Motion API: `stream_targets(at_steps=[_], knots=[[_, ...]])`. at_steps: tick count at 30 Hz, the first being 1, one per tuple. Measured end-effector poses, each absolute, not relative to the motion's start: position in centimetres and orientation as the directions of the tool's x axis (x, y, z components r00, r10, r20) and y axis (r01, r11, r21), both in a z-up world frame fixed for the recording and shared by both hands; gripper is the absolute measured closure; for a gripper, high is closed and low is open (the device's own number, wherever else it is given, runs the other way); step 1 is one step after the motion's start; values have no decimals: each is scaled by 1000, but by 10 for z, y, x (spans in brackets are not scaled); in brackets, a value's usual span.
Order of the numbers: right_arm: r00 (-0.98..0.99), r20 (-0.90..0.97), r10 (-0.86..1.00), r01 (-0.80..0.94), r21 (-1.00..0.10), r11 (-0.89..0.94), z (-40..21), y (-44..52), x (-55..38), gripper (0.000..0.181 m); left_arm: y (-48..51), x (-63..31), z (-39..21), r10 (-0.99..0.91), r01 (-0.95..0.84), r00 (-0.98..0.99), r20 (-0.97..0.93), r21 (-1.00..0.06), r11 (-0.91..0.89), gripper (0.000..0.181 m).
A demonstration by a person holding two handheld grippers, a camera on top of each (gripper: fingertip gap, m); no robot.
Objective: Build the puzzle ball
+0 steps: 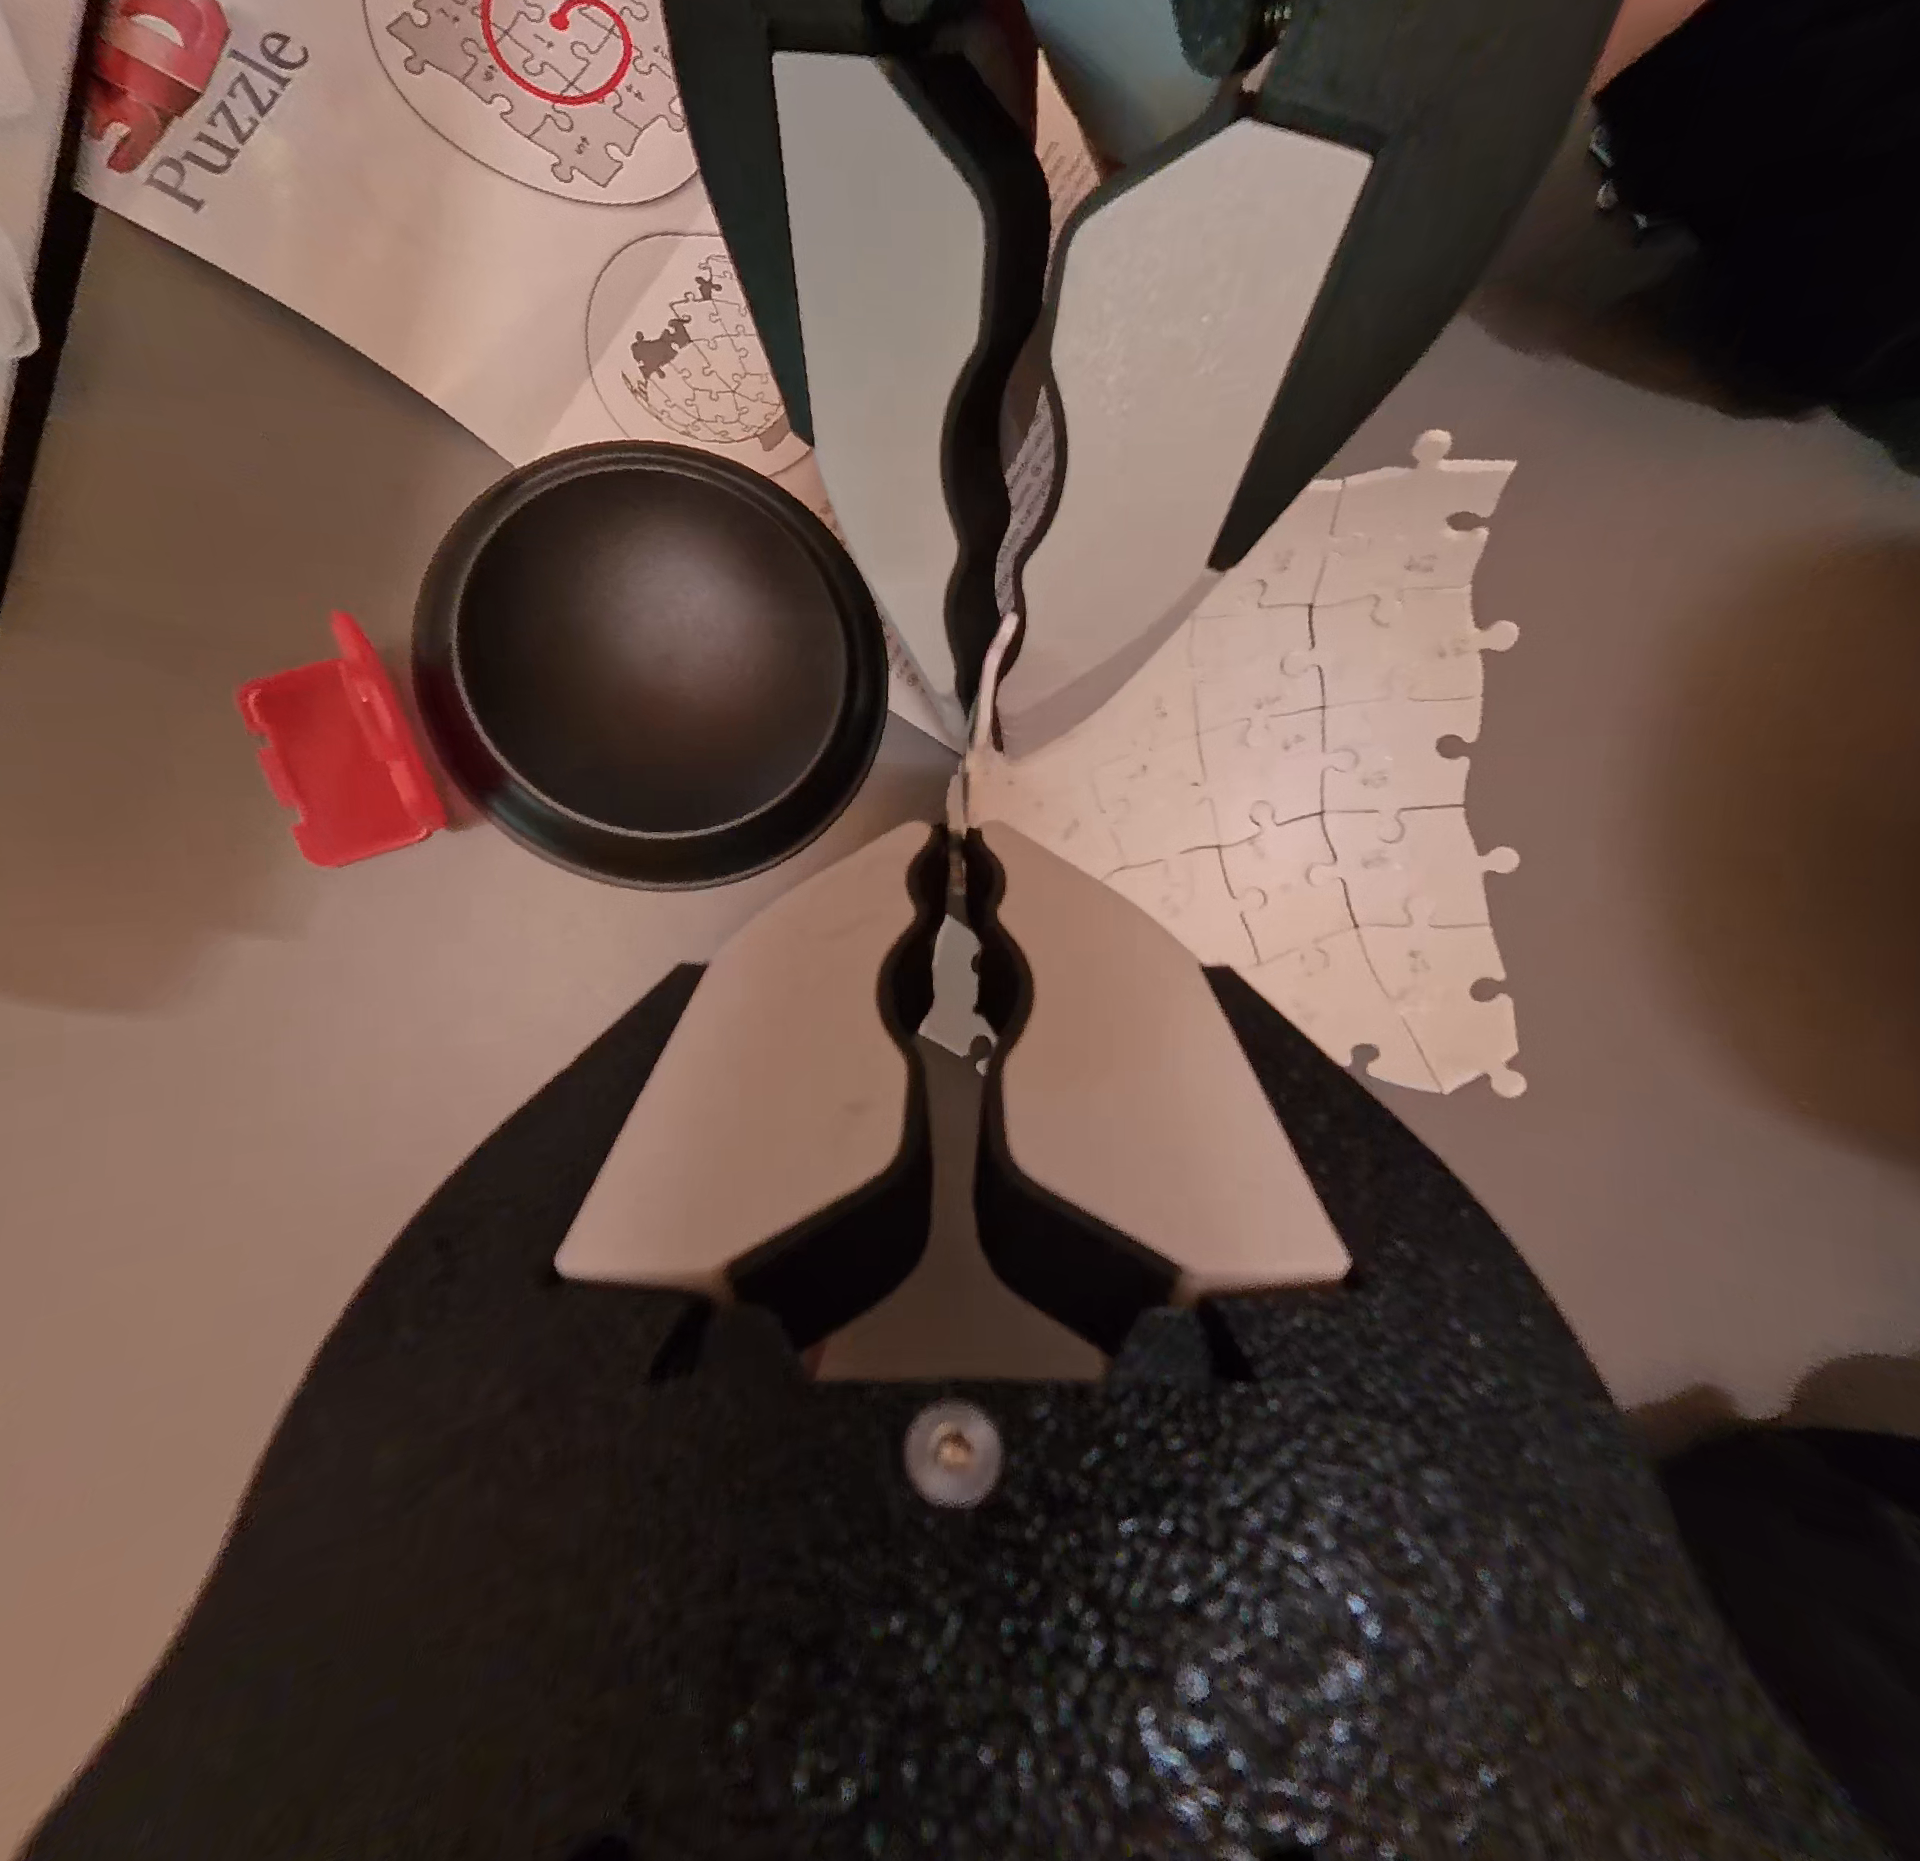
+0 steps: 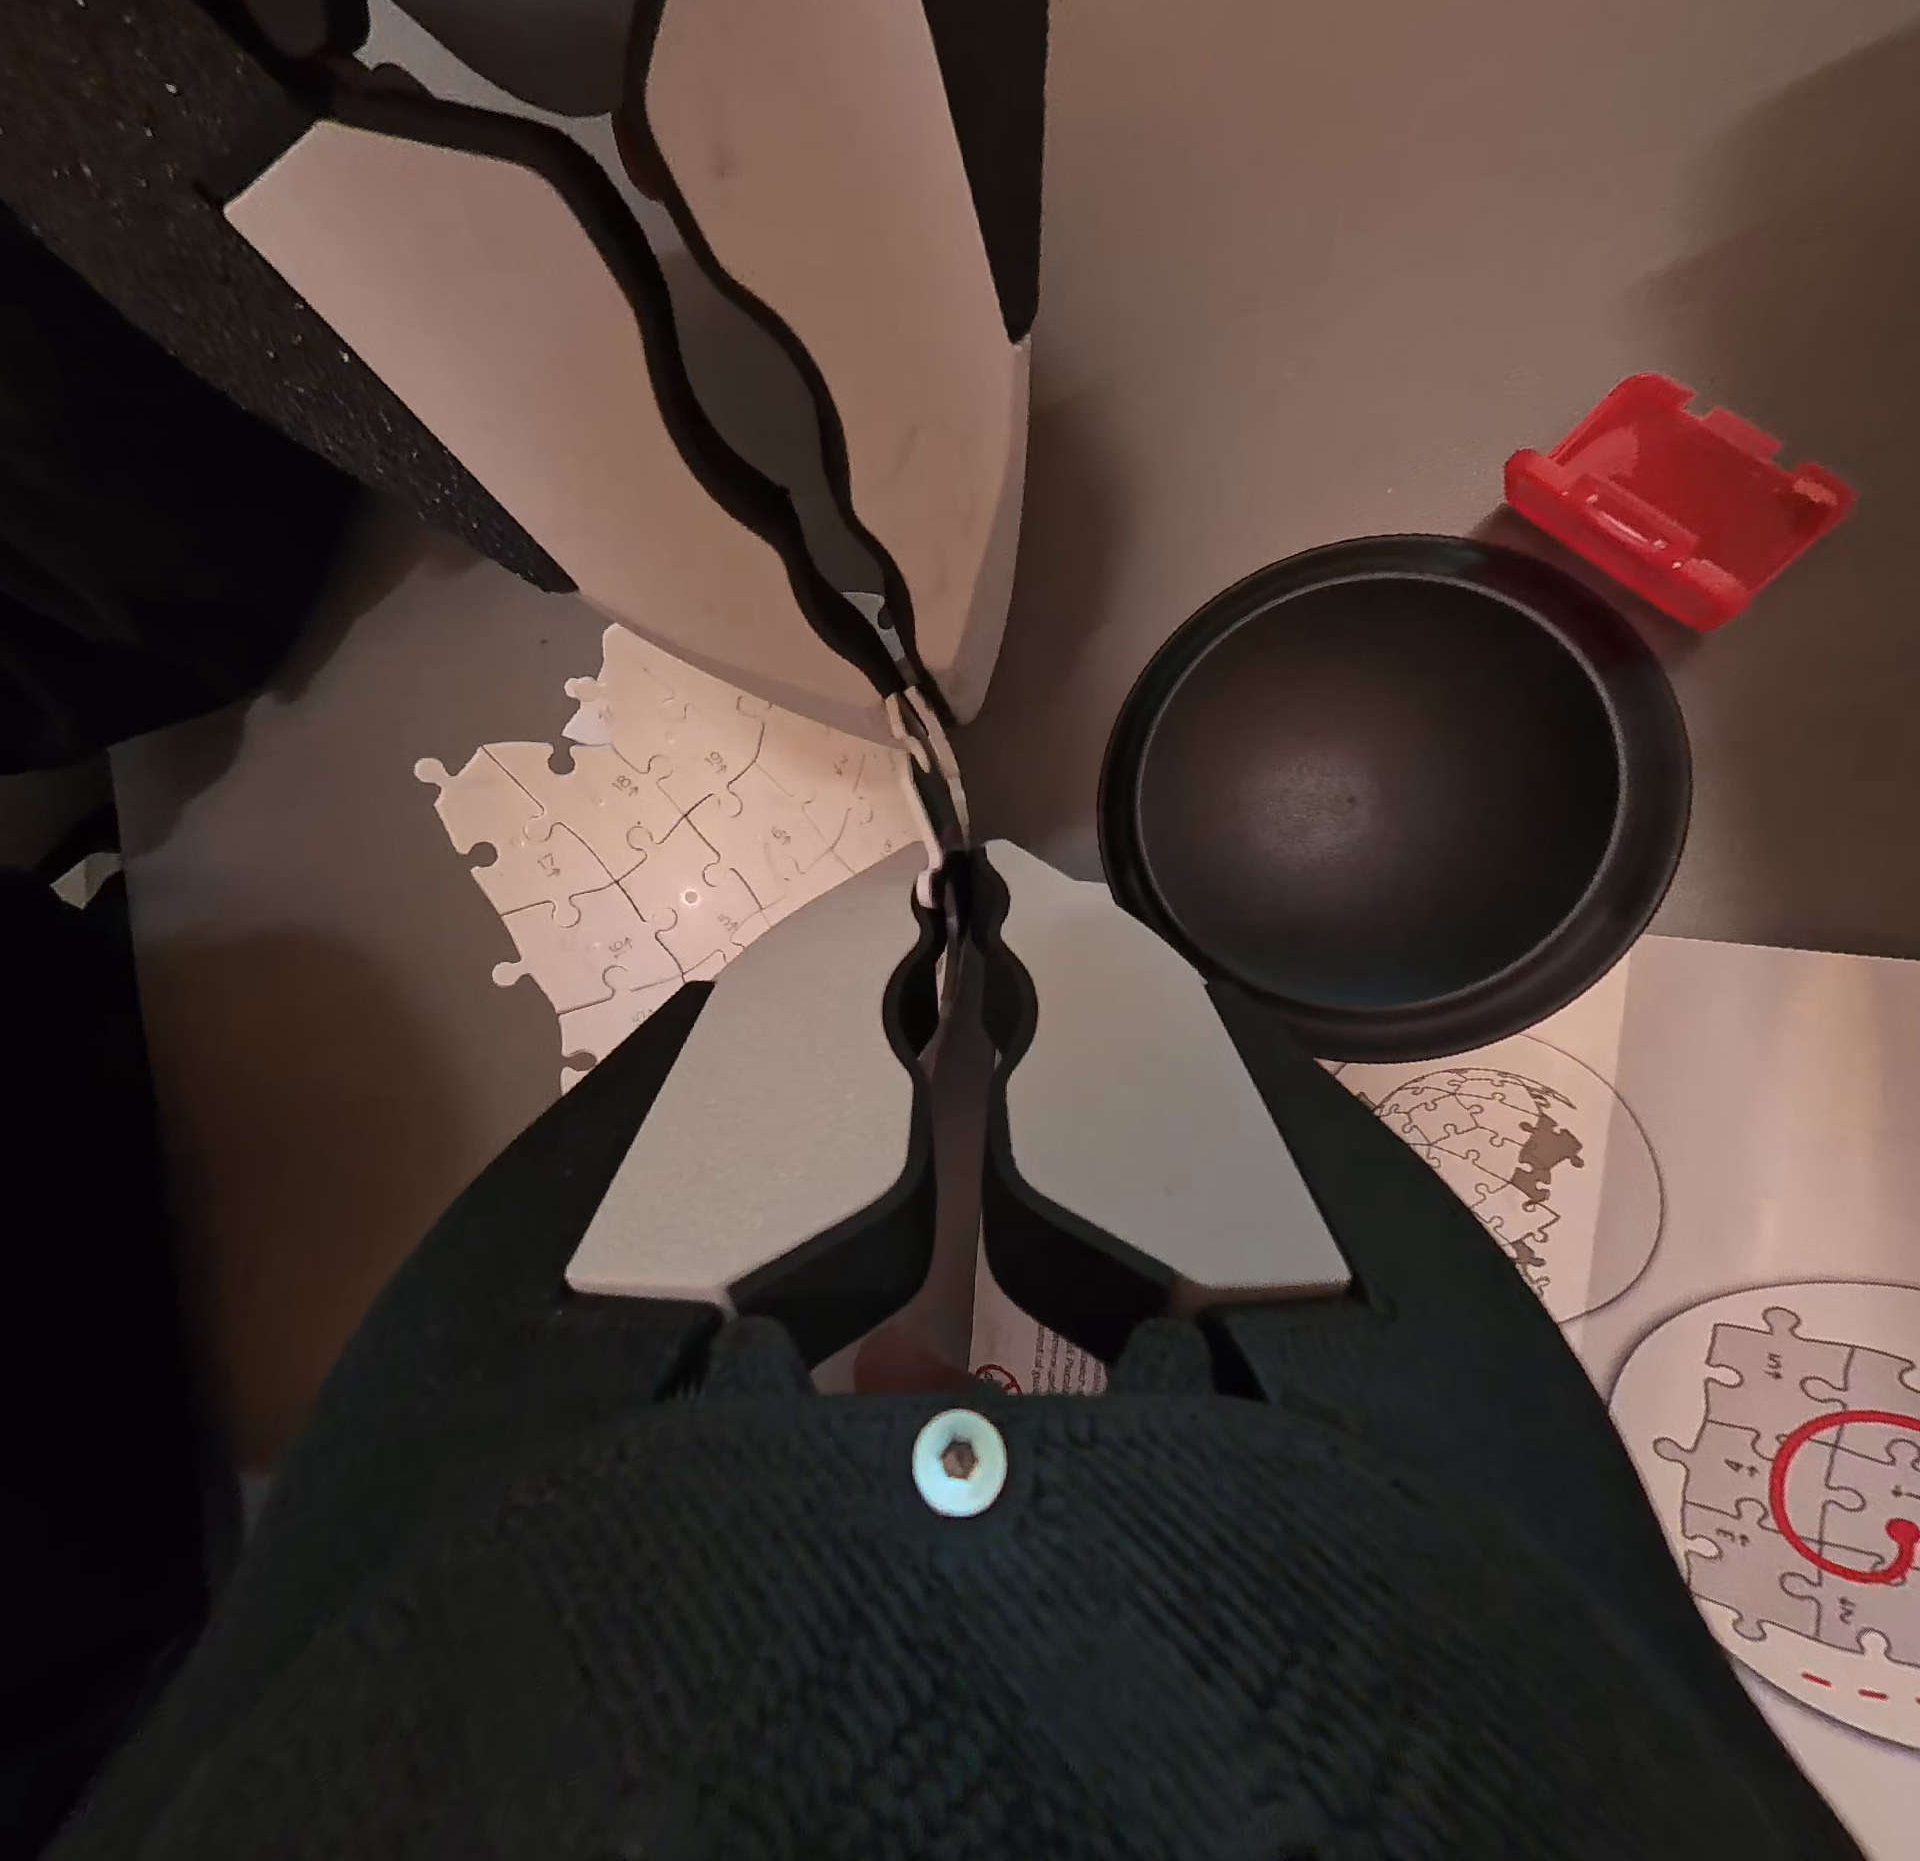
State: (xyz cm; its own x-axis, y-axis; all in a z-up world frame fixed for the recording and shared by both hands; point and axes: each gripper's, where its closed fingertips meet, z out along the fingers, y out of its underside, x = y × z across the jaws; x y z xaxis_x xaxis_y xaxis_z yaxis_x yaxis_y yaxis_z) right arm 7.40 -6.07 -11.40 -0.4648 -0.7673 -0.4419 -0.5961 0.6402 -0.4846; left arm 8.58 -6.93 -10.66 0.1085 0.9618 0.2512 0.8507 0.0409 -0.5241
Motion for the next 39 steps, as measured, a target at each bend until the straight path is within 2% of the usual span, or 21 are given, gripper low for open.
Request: stream_targets(at_steps=[12, 15, 27, 35, 37, 39], knots=[[-457, -437, -775, -614, -476, 630, -115, -58, 75, 178, -67, 85, -107, 955, 840, 155, 252, -543, 7, 171], [-456, -437, -775, -614, -476, 630, -115, -58, 75, 178, -66, 84, -107, 957, 838, 163, 241, -545, -5, 178], [-461, -436, -773, -604, -483, 634, -114, -59, 73, 178, -68, 81, -106, 958, 843, 125, 259, -537, 35, 178], [-432, -366, -824, -593, -573, 566, -104, -68, 75, 163, -68, 81, -107, 958, 846, 113, 263, -531, 46, 179], [-408, -354, -842, -617, -573, 540, -106, -66, 78, 165, -66, 81, -106, 957, 844, 125, 260, -536, 35, 179], [-392, -343, -854, -642, -563, 520, -109, -63, 80, 176, -65, 81, -106, 957, 846, 132, 256, -532, 26, 179]])
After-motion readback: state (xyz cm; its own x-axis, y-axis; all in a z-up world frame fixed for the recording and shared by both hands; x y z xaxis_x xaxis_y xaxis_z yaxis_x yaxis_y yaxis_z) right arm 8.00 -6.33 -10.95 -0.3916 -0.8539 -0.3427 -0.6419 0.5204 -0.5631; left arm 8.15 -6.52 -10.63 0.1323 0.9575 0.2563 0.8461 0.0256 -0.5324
